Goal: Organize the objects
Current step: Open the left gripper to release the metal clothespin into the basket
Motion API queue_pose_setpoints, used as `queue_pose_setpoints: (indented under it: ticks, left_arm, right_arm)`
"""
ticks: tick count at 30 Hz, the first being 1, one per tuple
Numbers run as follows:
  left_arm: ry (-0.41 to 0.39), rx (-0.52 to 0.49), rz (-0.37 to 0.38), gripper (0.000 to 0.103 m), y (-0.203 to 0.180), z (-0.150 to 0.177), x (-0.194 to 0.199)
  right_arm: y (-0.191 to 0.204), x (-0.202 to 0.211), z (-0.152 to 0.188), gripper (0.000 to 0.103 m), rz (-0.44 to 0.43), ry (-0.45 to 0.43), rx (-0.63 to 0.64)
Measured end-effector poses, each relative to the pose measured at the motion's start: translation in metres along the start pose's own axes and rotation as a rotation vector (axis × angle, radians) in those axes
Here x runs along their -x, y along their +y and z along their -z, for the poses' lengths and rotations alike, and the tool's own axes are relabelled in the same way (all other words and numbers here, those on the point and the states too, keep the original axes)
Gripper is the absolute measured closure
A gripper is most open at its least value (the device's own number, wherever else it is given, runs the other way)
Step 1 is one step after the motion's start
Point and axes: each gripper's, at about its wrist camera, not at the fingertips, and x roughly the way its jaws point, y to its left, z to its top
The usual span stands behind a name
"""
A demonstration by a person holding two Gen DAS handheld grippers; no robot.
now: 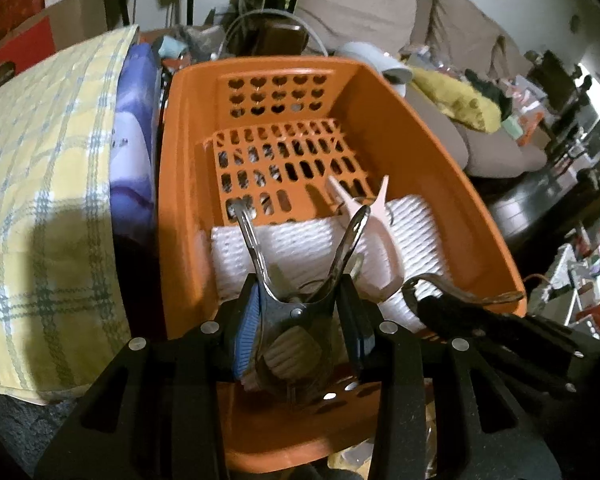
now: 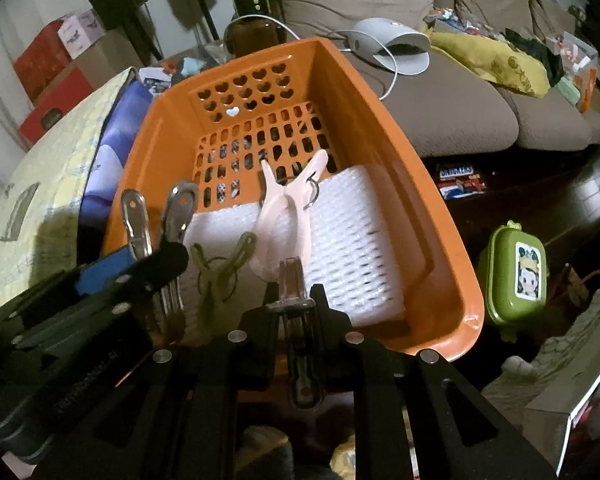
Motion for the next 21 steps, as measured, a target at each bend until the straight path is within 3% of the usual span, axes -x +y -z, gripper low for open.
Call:
queue_pose_setpoints:
  ticks: [11,16,18,21]
  left_arm:
    - [0.022,-0.009,0.001,0.068,0.000,0.002,-0.005]
    - [0.034,-0.014,-0.003,0.066,0.001,0.000,-0.006]
    - [0.034,-0.010,0.001,0.050,0.001,-0.001,-0.005]
    - [0.013,0.008,0.011,0.041,0.004,-0.003,0.002]
  right_arm:
    - [-0.002,0.004,-0.001,0.084,0.029,-0.026,0.001]
    - [-0.007,0.009,-0.003,0.063,0.039,-0.049,-0.023]
    - [-0.010,0.012,-0.005,0.059,0.034,-0.064,-0.039]
    - [-0.016,0.019,-0.007,0.054,0.022,-0.093,-0.071]
